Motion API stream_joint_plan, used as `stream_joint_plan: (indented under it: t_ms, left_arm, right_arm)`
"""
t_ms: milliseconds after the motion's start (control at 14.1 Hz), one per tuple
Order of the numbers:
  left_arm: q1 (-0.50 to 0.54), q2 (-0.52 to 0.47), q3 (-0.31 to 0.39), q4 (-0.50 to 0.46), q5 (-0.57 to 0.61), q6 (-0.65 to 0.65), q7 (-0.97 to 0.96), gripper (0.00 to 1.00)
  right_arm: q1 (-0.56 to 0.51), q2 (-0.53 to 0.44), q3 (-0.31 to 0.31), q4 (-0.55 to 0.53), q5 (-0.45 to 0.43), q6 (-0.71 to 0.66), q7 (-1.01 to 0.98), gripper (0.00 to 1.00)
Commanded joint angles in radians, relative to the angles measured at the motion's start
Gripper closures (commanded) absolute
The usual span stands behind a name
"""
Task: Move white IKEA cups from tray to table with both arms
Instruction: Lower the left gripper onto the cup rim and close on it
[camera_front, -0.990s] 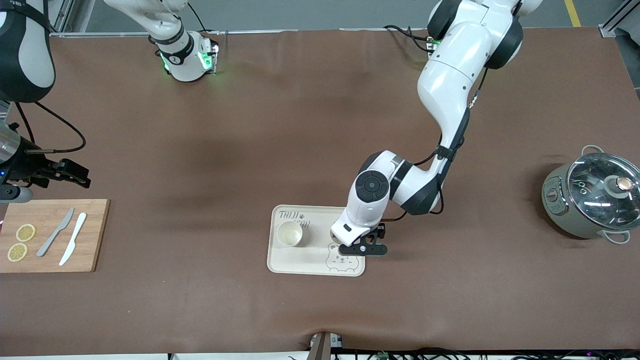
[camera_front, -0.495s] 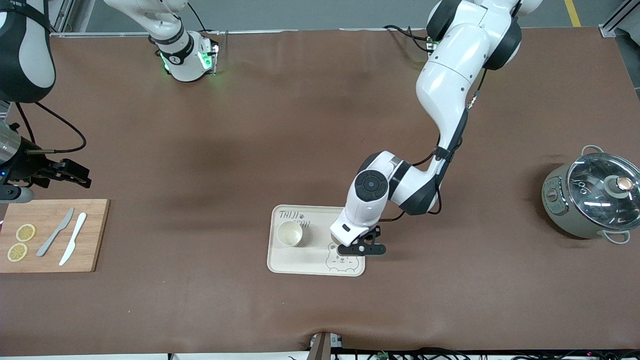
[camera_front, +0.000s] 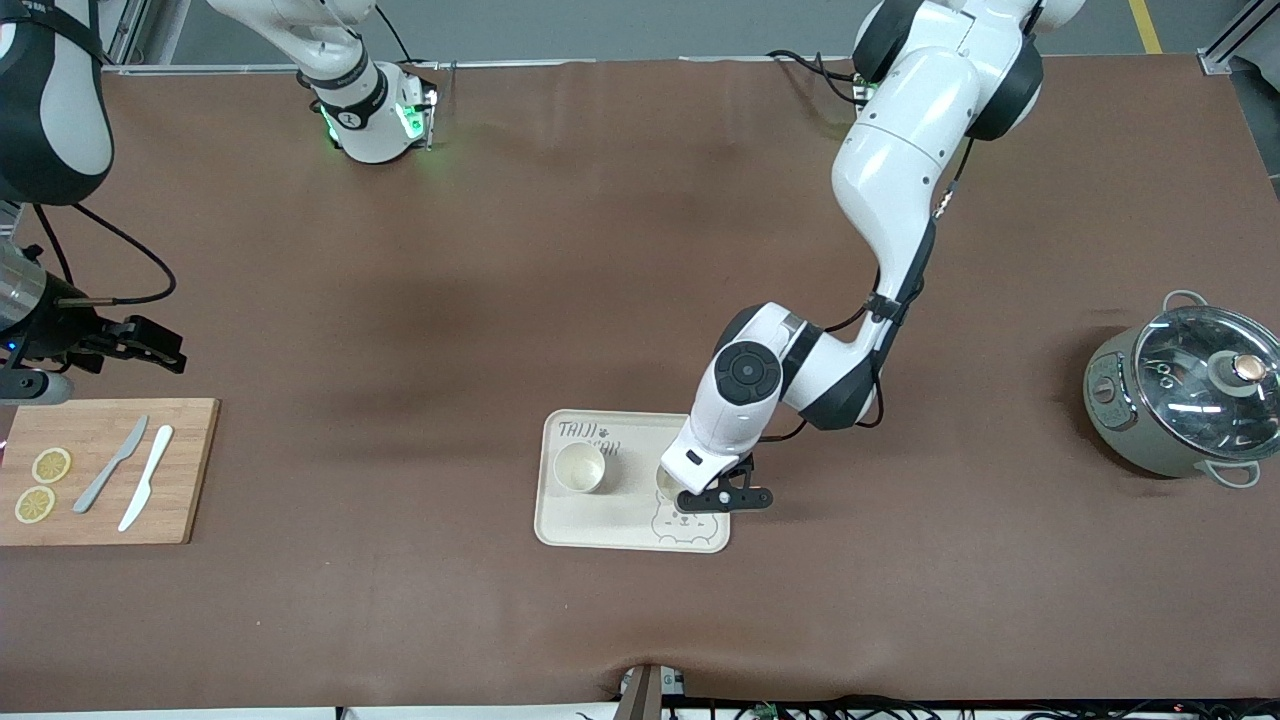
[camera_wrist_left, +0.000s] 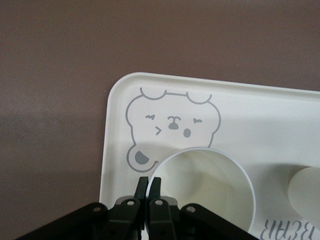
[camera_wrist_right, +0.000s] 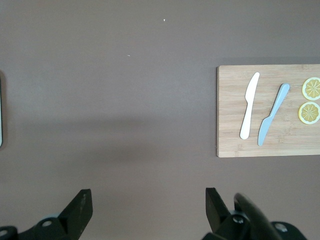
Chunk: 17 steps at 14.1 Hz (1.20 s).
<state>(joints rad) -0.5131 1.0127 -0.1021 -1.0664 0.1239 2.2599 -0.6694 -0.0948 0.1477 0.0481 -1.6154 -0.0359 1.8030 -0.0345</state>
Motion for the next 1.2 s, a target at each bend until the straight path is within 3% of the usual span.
stream_joint_plan:
  t_ms: [0, 566, 849, 1132]
  left_arm:
    - [-0.001, 0.003, 0.002, 0.028, -0.023, -0.019, -0.013, 1.0]
    - [0.004, -0.081, -0.004, 0.028, -0.023, -0.189, -0.01, 1.0]
    - [0.01, -0.169, -0.005, 0.014, -0.023, -0.299, -0.004, 1.0]
    - [0.012, -0.255, -0.007, 0.011, -0.024, -0.433, 0.011, 1.0]
  right_arm:
    - [-0.011, 0.016, 0.007, 0.025, 0.008, -0.007, -0.013, 0.0]
    - [-0.029, 0.023, 0.007, 0.029, 0.008, -0.013, -0.013, 0.0]
    - [-0.005, 0.021, 0.018, 0.032, 0.014, -0.007, 0.002, 0.0]
    - [0.122, 0.027, 0.016, 0.031, 0.057, 0.033, 0.256, 0.0]
